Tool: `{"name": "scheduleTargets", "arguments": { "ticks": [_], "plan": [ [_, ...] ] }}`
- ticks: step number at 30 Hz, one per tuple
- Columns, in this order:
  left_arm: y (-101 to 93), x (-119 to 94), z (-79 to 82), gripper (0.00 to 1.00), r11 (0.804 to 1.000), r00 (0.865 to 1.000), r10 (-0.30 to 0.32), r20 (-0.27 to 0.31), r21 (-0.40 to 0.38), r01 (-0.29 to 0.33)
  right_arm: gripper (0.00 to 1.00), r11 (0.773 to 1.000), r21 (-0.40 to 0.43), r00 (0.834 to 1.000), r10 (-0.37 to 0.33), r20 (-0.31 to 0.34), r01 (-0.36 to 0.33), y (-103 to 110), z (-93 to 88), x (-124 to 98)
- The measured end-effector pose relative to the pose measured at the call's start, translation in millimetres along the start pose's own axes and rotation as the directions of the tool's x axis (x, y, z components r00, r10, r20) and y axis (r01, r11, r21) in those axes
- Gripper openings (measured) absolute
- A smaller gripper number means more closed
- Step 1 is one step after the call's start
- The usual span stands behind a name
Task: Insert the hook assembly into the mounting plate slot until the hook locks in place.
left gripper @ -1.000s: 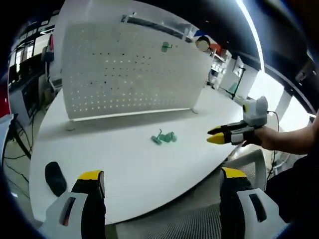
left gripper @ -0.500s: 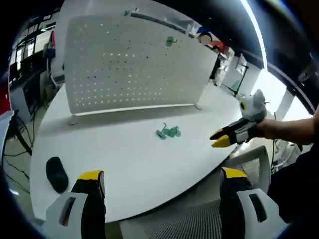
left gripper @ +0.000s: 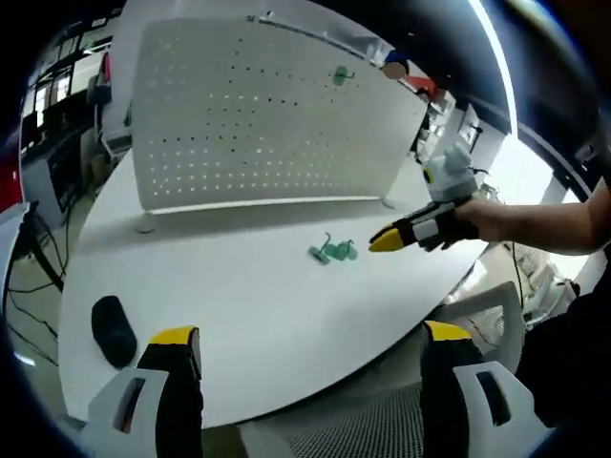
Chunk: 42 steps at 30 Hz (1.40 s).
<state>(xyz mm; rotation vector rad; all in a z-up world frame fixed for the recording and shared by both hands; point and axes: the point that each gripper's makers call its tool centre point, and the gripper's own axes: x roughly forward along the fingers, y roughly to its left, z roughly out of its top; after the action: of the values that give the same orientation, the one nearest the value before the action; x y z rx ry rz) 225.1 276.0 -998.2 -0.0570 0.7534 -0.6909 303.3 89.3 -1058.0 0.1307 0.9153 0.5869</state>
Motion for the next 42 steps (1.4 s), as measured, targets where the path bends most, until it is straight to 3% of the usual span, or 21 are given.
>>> {"name": "scheduleTargets", "arguments": {
  "ticks": [11, 21, 26, 30, 35, 42],
  "plan": [
    [11.4, 6, -1.2, 0.96, 1.0, 1.0, -0.001, -0.016, -0.025, 0.001, 0.24, 1.0, 0.0, 1.0, -0.025, -0.016, 0.025, -17, 26.0, 34],
    [19.2, 12, 1.6, 0.95, 0.999, 1.0, -0.004, -0.025, -0.039, 0.003, 0.2, 0.999, -0.015, 0.994, -0.033, -0.104, 0.032, -29, 20.9, 64],
    [24.7, 11, 2.2, 0.95, 0.999, 1.0, 0.005, -0.023, -0.048, -0.006, 0.15, 0.999, 0.028, 0.989, -0.024, -0.146, 0.028, -35, 14.9, 74],
    [28.6, 10, 2.7, 0.95, 0.998, 1.0, 0.016, -0.018, -0.057, -0.017, 0.11, 0.995, 0.078, 0.988, -0.049, -0.147, 0.061, -48, 15.0, 79],
    [28.6, 11, 1.8, 0.95, 0.998, 1.0, 0.015, -0.022, -0.058, -0.016, 0.02, 0.991, 0.115, 0.988, -0.049, -0.149, 0.067, -44, 14.6, 81],
    [27.5, 10, 2.5, 0.95, 0.998, 1.0, 0.013, -0.02, -0.054, -0.014, 0.0, 0.987, 0.145, 0.988, -0.04, -0.147, 0.062, -34, 15.4, 81]
  ]
}}
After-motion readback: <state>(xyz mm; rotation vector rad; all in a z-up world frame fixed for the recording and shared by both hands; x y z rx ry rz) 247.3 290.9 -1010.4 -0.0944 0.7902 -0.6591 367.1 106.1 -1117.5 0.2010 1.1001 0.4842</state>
